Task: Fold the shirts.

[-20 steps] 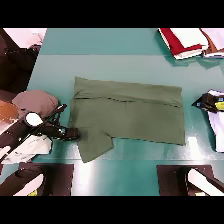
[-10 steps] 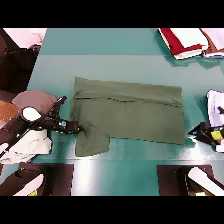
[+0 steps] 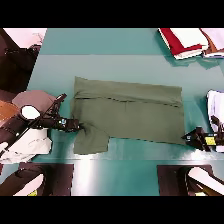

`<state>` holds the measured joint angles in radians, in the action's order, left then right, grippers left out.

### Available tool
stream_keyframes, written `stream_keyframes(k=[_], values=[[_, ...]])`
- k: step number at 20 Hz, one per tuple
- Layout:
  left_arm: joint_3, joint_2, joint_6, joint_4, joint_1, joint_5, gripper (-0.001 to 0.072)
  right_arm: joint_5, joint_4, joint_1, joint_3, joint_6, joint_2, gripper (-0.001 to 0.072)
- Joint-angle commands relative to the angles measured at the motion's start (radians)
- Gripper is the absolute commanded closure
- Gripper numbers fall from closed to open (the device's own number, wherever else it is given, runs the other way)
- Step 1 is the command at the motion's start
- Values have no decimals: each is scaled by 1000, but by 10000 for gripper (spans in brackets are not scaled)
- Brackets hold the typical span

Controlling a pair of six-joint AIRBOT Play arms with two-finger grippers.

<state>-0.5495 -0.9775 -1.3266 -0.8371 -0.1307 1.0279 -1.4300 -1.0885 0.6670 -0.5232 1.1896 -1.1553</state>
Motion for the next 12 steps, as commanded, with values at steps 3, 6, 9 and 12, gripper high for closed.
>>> stream_keyframes(k=[3,6,9,12], values=[[-1,1,1,0,0,-2,670,15,-79,-130,21,6,-4,615],[-7,1,18,-23,0,24,671,-27,-94,-175,-30,10,-3,696],[-63,15,16,-85,0,136,672,-79,-126,-174,-113,65,77,697],[-86,145,-49,-112,0,198,672,-156,-209,-174,-186,97,225,697]])
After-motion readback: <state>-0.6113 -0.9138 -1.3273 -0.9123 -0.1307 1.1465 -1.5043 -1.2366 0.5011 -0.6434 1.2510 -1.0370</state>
